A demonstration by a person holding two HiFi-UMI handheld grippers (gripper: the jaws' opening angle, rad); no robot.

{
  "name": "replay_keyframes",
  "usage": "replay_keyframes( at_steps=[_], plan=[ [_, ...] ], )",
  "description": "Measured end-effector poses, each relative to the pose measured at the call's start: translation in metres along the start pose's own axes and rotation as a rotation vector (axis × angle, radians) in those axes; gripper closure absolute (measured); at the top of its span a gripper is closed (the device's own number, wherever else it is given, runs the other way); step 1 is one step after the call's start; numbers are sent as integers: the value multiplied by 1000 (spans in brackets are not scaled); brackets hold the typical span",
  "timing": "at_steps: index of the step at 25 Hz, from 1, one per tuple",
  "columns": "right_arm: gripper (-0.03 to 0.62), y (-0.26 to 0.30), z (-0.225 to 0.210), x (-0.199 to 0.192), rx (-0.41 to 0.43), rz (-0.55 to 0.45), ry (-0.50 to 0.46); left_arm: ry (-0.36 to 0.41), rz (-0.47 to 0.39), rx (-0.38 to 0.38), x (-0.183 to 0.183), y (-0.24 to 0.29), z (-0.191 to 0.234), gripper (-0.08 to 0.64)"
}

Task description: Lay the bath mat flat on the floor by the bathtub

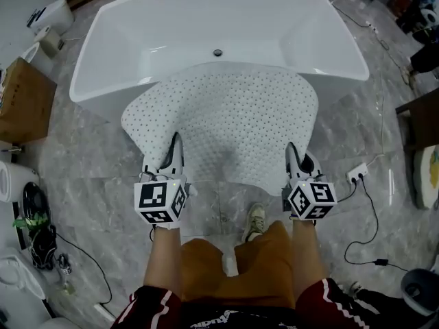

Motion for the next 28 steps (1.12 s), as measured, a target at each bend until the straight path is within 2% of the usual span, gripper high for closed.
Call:
replay_keyframes(
  at_steps=[3, 5, 6, 8, 11, 13, 15, 17, 20, 23, 28],
  plan=[
    [548, 16, -10, -10, 27, -16, -10, -13, -20, -5, -15, 13, 4, 532],
    [548, 10, -10, 7, 47, -32, -19, -9, -36, -7, 3, 7, 0, 532],
    [548, -2, -7, 24, 61, -33, -16, 2, -34, -3, 24, -6, -6, 532],
    [548, -44, 10, 77, 100, -18, 13, 29, -5, 21, 89, -52, -20, 532],
    [548, -136, 35, 187, 154, 5, 68, 43, 29, 56, 221, -140, -56, 532],
    [548, -192, 42, 250, 191, 5, 93, 53, 26, 64, 294, -186, -82, 532],
    [548, -218, 42, 309, 222, -80, 66, 111, -58, 70, 359, -205, -98, 532],
    [548, -239, 39, 353, 237, -174, 36, 159, -149, 69, 409, -219, -110, 532],
    [548, -268, 31, 369, 228, -200, 23, 155, -178, 52, 427, -240, -126, 532],
    [548, -266, 27, 358, 221, -198, -24, 138, -185, 32, 412, -238, -122, 532],
    [548, -262, 24, 349, 209, -212, -115, 155, -215, 21, 399, -234, -113, 532]
  ],
)
Point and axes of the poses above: the fingertips, and each gripper's own axes: y forward along the fingers, z to its left, x out of its top, the point moved 8 cm from there along -y, backward along the fingers, and after that the axes turned 5 degrees about z, right-handed, at the moved point
